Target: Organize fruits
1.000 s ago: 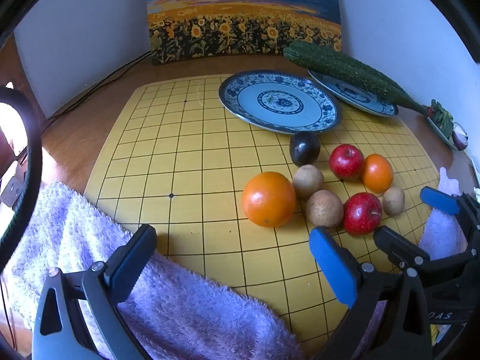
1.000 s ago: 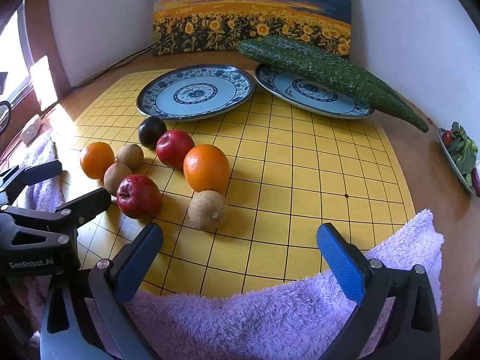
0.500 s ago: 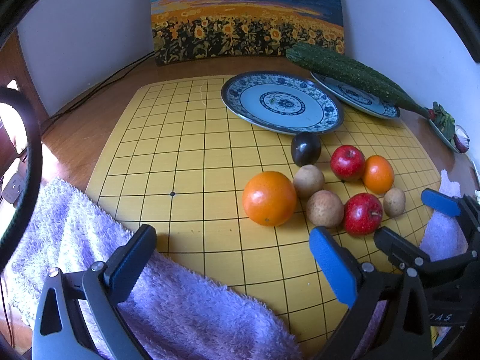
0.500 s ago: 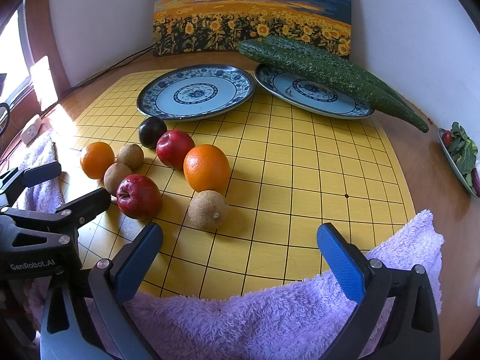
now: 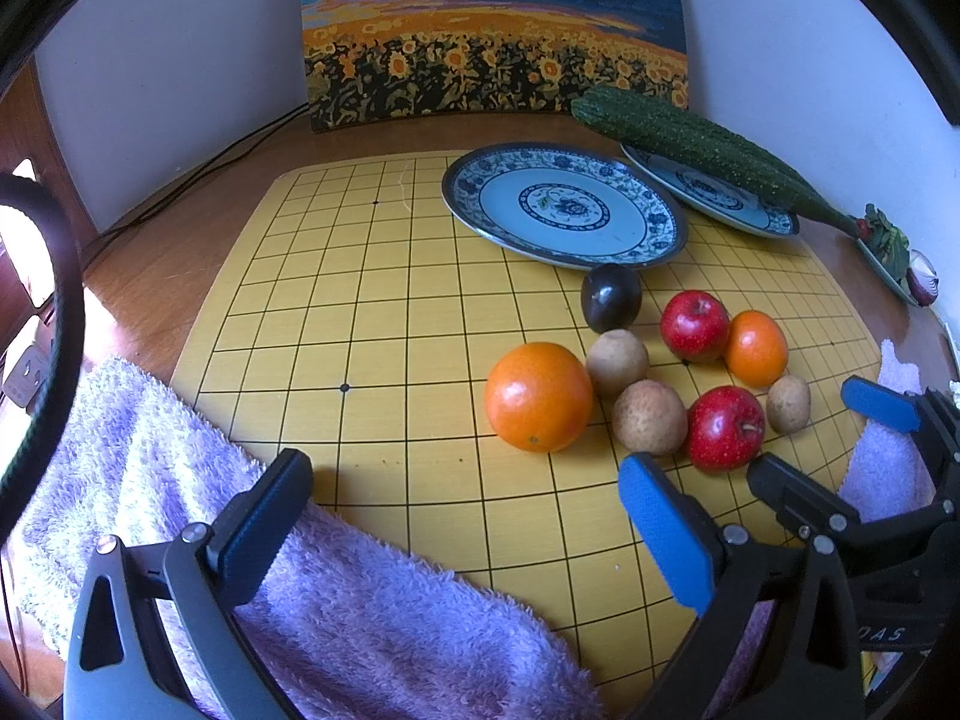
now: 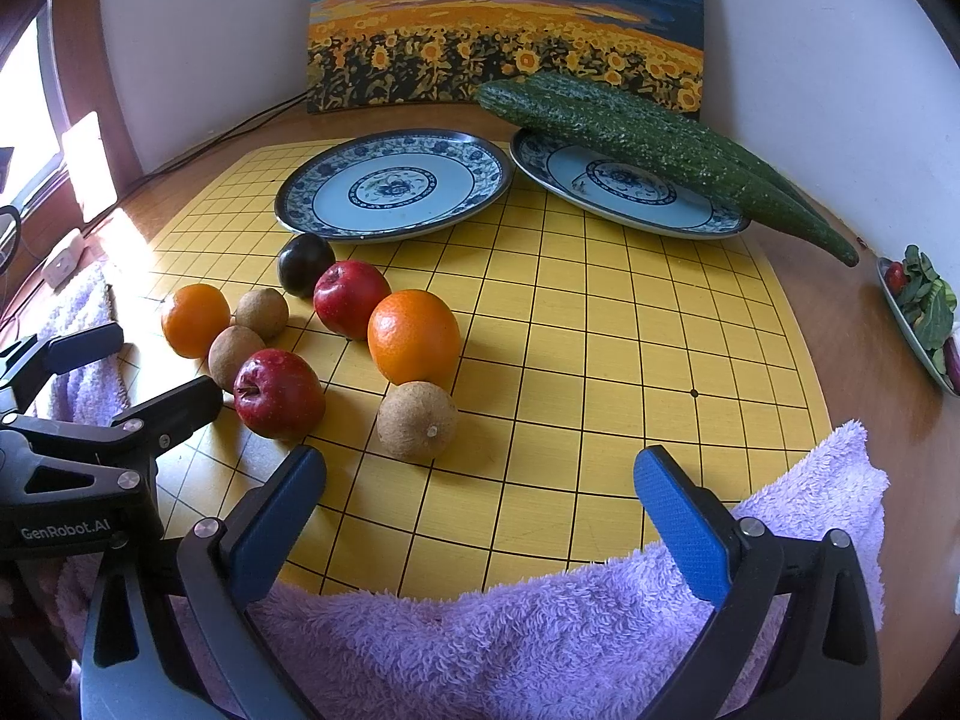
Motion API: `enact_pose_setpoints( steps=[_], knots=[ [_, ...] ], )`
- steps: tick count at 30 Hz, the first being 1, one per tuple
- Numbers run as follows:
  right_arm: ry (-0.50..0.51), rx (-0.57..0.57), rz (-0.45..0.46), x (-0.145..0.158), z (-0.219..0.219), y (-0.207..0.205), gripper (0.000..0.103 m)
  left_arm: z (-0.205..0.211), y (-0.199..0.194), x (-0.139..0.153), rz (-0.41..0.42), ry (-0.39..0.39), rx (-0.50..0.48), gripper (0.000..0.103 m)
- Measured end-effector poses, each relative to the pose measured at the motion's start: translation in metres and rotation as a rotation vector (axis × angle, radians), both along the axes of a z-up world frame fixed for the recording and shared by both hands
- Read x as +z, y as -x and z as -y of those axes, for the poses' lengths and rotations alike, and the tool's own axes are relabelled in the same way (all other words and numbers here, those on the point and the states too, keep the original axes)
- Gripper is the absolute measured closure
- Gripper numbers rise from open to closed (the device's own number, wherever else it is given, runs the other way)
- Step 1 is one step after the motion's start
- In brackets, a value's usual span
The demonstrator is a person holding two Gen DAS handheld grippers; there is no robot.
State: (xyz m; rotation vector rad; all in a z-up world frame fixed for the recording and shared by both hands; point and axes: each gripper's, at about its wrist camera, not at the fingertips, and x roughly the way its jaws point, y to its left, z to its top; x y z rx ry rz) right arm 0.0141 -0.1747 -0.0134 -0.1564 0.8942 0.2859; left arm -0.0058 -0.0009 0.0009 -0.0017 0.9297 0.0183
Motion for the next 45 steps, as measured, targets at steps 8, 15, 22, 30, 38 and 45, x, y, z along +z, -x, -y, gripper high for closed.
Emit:
enact_pose_setpoints(
  steps=[8,15,22,30,38,45],
  knots=[
    [0.0,0.0,0.0,0.0001,0.0,-0.0002,0.0,-0.0002,0.0005,0.0002,0.001,0.0,0.0,0.0],
    [0.0,0.0,0.001,0.0003,-0.0002,-0.0001,0.0,-0.0002,0.0002,0.0001,0.001,0.0,0.0,0.0],
    [0.0,0.0,0.001,0.0004,-0.0004,-0.0002,0.0,-0.0001,0.0006,0.0001,0.001,0.0,0.0,0.0],
    [0.0,0.0,0.001,0.0003,-0.0003,-0.0002,0.0,-0.0001,0.0004,0.0,0.002,0.0,0.0,0.0],
    [0.0,0.001,0.001,0.0003,-0.0003,-0.0002,0.0,-0.0014,0.0017,0.0011,0.004,0.0,0.002,0.0],
    [0.0,0.01,-0.001,-0.0004,-0.0011,-0.0026,0.0,-0.0012,0.0046,0.0033,0.004,0.0,-0.007,0.0]
  ],
)
